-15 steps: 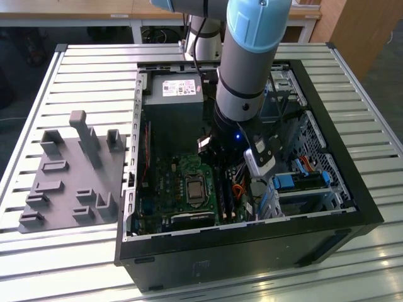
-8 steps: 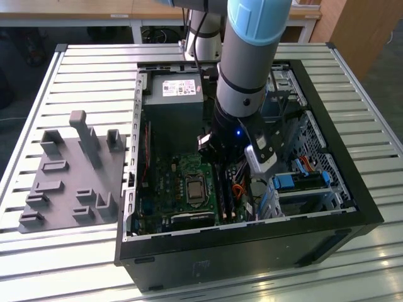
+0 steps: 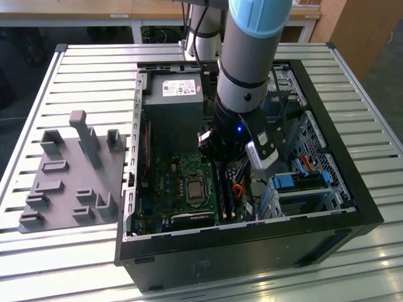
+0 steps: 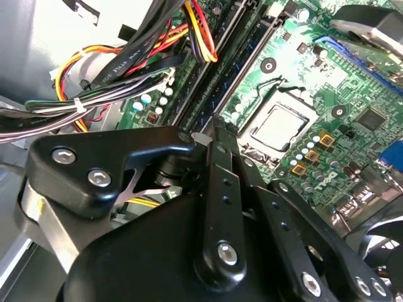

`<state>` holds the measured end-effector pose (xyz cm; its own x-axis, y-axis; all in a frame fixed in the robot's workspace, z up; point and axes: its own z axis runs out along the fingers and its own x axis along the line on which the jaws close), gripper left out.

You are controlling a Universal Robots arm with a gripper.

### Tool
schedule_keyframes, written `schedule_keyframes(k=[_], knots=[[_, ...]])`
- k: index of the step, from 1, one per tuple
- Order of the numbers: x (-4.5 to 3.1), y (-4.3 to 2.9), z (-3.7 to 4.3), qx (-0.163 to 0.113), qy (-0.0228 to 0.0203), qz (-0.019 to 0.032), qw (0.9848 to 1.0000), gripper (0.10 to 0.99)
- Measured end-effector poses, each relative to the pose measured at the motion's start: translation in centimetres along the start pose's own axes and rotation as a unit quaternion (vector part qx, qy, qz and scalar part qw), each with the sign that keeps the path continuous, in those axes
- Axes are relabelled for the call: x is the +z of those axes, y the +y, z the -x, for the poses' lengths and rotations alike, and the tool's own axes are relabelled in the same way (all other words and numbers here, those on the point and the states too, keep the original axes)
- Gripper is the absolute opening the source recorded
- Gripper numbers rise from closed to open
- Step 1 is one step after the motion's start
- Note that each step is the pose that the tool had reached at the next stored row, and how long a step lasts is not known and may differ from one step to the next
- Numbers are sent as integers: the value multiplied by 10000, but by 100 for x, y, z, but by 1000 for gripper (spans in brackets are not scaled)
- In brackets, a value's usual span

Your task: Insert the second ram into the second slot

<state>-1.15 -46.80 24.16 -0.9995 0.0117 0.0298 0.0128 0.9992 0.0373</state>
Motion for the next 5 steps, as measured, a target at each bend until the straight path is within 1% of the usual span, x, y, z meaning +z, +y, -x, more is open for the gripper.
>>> schedule_keyframes(k=[5], knots=[[0,0,0,0,0,4,10000,106]])
